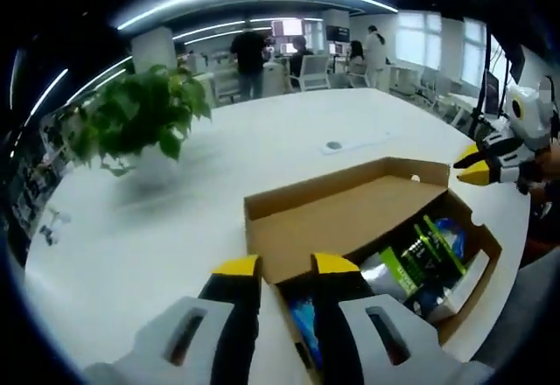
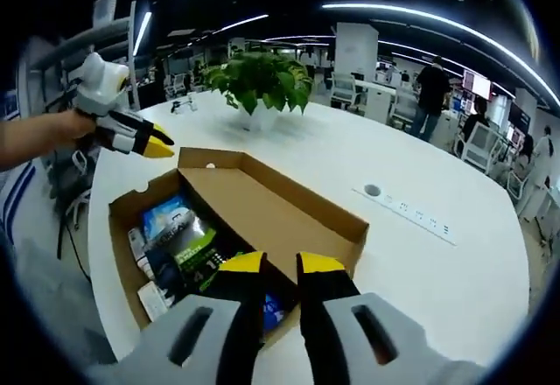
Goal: Operate the shoe box by opening the lid, removing the specified soft item, and placing it in the target area until the item is outside and the box remains undamaged.
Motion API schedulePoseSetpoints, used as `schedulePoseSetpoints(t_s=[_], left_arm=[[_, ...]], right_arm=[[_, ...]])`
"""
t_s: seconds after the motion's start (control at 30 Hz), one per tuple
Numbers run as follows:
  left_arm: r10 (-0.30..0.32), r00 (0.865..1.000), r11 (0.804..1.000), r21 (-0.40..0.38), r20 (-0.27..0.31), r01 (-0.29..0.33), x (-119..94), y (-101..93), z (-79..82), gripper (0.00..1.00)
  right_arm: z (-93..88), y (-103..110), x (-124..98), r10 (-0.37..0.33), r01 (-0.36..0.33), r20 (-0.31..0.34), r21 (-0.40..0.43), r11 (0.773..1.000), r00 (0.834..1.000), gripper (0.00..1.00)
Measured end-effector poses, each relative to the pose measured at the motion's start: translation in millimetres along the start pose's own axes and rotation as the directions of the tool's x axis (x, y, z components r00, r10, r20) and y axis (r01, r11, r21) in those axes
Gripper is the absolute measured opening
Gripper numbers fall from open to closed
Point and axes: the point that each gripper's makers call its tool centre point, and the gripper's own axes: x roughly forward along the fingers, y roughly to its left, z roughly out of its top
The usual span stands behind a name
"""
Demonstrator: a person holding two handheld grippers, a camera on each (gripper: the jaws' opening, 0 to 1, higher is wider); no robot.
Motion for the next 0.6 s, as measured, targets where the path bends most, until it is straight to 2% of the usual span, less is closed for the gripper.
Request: schedulePoseSetpoints(t_s=[0.13, 0.3, 0.6], left_arm=[[-0.057, 0.998, 0.998, 0.01, -0.024, 0.058, -5.4, -23.3, -9.9, 0.21], [-0.102, 0.993, 0.995, 0.008, -0.066, 0.102, -6.0, -43.2, -29.8, 0.21], [-0.142, 0.981, 0.99, -0.008, -0.131, 0.142, -4.7, -64.7, -65.2, 0.21]], right_arm=[[-17.5, 22.7, 8.0, 0.066, -0.065, -0.083, 0.013, 0.998, 0.994, 0.15], [-34.2, 38.5, 14.3, 0.098, -0.094, -0.147, 0.036, 0.995, 0.984, 0.16], [-51.6, 52.2, 32.1, 0.125, -0.108, -0.214, 0.091, 0.99, 0.969, 0.17]])
